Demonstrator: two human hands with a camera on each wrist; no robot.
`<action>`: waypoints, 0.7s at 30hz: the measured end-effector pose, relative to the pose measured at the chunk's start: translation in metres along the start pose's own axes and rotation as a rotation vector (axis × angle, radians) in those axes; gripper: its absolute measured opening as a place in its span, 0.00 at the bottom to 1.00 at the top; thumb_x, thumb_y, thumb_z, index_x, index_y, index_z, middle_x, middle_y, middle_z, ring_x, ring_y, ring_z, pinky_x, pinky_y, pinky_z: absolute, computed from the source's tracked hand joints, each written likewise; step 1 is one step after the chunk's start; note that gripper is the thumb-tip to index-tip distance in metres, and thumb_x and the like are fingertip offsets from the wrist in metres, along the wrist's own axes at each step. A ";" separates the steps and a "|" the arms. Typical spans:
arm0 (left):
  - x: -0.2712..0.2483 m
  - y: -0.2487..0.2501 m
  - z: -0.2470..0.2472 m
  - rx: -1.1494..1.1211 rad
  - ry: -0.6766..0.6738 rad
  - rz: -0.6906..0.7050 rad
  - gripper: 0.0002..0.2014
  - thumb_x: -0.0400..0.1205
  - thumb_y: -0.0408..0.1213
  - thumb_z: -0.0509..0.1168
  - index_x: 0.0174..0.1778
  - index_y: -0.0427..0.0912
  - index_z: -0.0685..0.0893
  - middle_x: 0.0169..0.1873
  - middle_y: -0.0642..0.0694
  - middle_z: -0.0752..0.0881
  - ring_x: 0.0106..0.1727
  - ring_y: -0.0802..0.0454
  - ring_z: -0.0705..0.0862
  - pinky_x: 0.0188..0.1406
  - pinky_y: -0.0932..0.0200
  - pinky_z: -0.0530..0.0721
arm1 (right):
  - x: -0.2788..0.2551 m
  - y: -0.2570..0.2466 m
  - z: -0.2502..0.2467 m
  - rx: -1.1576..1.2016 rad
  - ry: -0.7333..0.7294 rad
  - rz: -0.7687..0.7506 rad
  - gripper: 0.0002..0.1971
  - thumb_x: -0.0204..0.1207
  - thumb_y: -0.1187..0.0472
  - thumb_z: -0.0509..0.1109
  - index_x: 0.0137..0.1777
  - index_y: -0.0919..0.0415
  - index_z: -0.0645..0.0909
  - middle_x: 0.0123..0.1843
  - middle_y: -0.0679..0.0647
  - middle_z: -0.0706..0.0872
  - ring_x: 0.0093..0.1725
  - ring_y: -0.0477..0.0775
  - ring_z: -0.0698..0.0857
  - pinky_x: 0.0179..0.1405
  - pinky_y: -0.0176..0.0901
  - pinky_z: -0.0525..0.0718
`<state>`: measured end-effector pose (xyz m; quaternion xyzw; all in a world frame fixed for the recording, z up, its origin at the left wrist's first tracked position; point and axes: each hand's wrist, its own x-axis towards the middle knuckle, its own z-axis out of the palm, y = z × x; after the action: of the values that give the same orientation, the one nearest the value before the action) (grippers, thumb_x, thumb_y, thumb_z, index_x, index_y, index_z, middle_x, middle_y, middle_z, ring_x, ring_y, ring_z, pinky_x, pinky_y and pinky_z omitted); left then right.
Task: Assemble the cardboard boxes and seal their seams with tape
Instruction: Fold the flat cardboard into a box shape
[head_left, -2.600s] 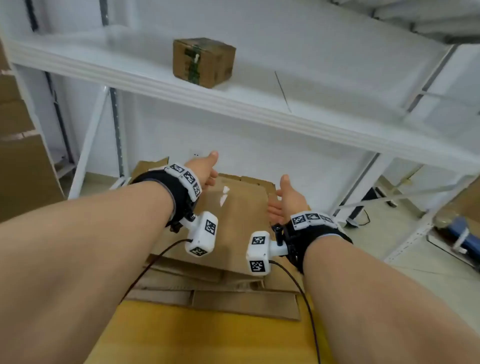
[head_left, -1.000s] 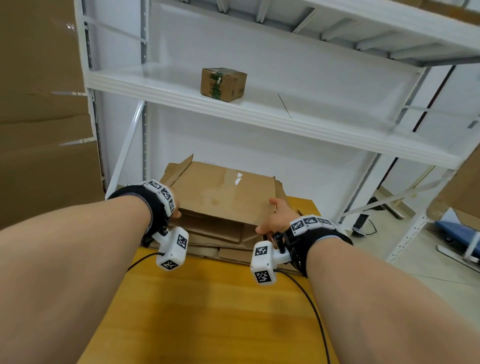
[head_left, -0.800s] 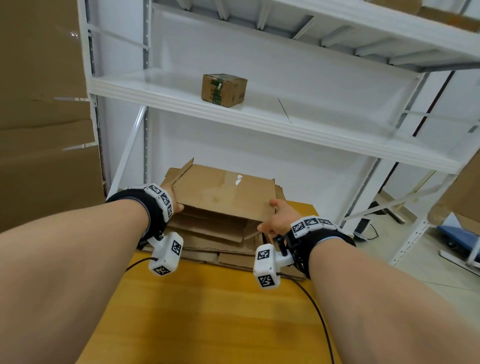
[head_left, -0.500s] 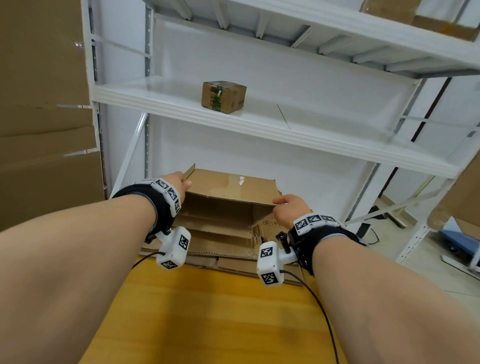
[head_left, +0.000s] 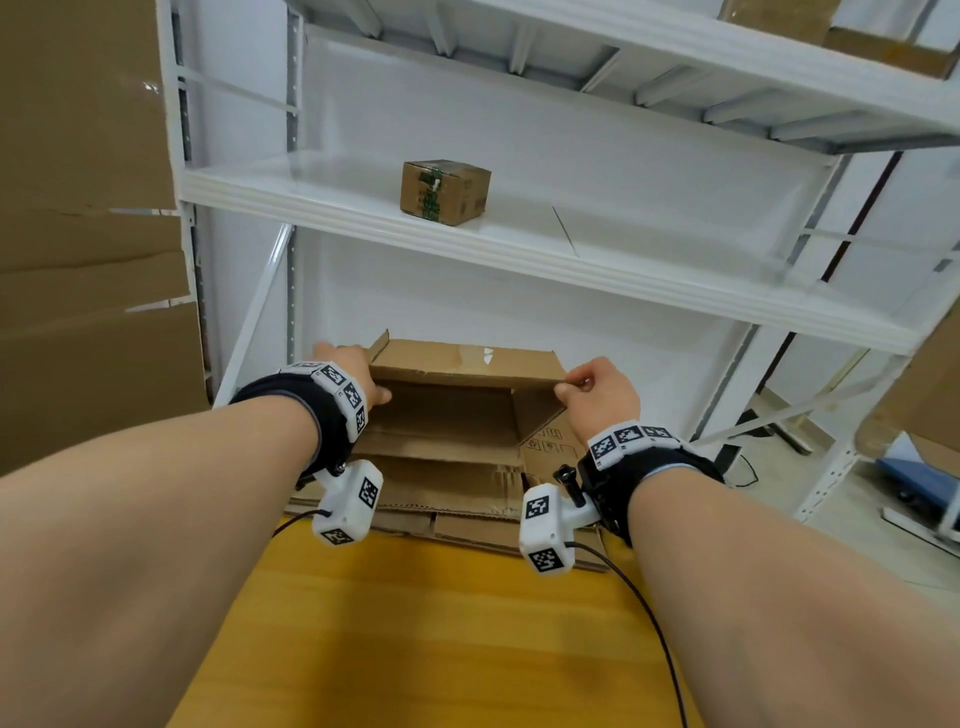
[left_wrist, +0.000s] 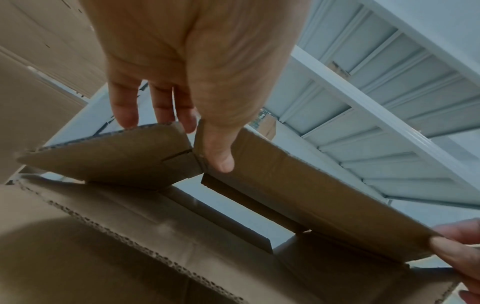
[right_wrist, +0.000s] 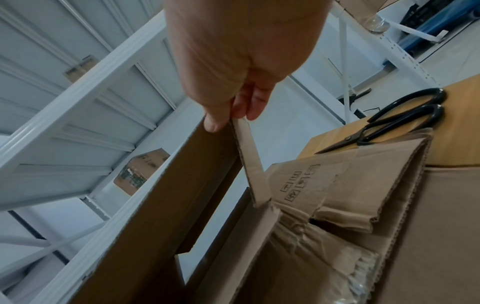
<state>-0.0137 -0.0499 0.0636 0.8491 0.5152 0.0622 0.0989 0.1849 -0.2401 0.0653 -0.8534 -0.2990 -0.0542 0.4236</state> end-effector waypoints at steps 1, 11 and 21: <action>0.000 0.003 -0.002 -0.004 0.008 0.008 0.26 0.78 0.56 0.68 0.63 0.41 0.75 0.59 0.38 0.75 0.38 0.47 0.76 0.49 0.52 0.80 | 0.002 -0.002 -0.002 0.019 0.027 -0.014 0.05 0.78 0.60 0.74 0.51 0.55 0.82 0.45 0.51 0.83 0.46 0.53 0.83 0.44 0.40 0.73; -0.004 0.017 0.000 -0.243 -0.013 0.163 0.15 0.84 0.43 0.65 0.63 0.42 0.85 0.54 0.41 0.87 0.53 0.42 0.86 0.59 0.50 0.84 | 0.006 0.001 -0.013 -0.020 0.043 -0.024 0.20 0.73 0.60 0.77 0.63 0.50 0.76 0.64 0.57 0.74 0.48 0.56 0.82 0.48 0.42 0.78; -0.013 -0.009 -0.002 -0.590 -0.050 0.119 0.12 0.80 0.34 0.69 0.60 0.40 0.87 0.53 0.40 0.87 0.53 0.38 0.87 0.57 0.46 0.86 | -0.007 0.000 -0.007 -0.260 -0.252 -0.015 0.29 0.79 0.74 0.59 0.78 0.51 0.74 0.75 0.57 0.80 0.70 0.62 0.81 0.67 0.45 0.79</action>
<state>-0.0277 -0.0572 0.0631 0.8136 0.4217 0.1939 0.3502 0.1805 -0.2486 0.0673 -0.8988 -0.3465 0.0116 0.2683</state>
